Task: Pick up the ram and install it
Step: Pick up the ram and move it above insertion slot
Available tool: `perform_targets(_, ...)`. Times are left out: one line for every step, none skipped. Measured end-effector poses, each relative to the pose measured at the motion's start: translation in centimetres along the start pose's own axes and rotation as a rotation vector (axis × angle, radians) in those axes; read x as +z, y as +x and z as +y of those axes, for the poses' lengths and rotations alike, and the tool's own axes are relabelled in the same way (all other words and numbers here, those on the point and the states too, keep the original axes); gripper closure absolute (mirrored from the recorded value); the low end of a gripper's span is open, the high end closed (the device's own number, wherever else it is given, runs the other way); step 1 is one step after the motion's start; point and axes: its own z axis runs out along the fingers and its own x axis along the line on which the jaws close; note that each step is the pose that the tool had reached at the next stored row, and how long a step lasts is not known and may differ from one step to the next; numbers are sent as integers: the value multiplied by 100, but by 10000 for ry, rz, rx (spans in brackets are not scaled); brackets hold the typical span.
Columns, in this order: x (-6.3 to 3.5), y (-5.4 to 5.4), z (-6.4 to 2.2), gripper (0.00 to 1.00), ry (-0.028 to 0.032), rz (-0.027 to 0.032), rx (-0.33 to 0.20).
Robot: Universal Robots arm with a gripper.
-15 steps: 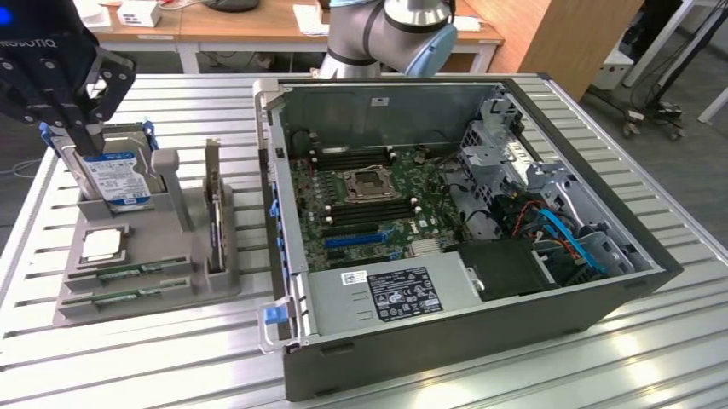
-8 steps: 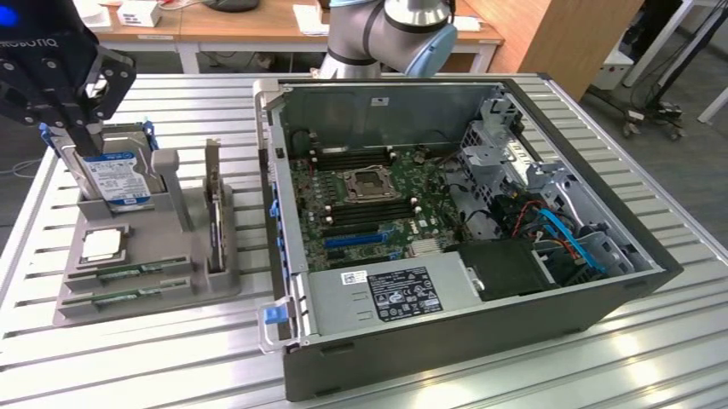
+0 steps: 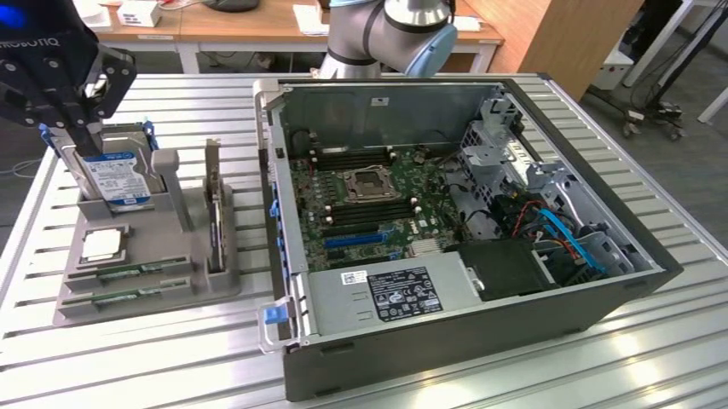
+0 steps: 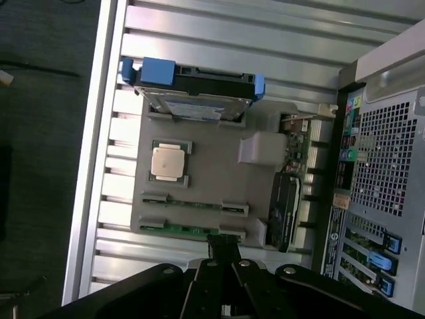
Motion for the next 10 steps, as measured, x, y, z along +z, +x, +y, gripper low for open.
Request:
perform_targets(0, 0, 0, 91, -2, 4, -94)
perform_targets(0, 0, 0, 91, -4, 9, -190)
perform_targets(0, 0, 0, 91, -6, 12, -286)
perform_targets(1, 0, 0, 91, -9, 17, -383)
perform_targets(1, 0, 0, 91, -11, 21, -480)
perform_targets(1, 0, 0, 91, -12, 26, -588)
perform_targets(1, 0, 0, 91, -13, 30, -693)
perform_targets(1, 0, 0, 91, -14, 35, -799)
perform_targets(1, 0, 0, 91, -15, 40, -904)
perform_targets(1, 0, 0, 91, -15, 46, -1010)
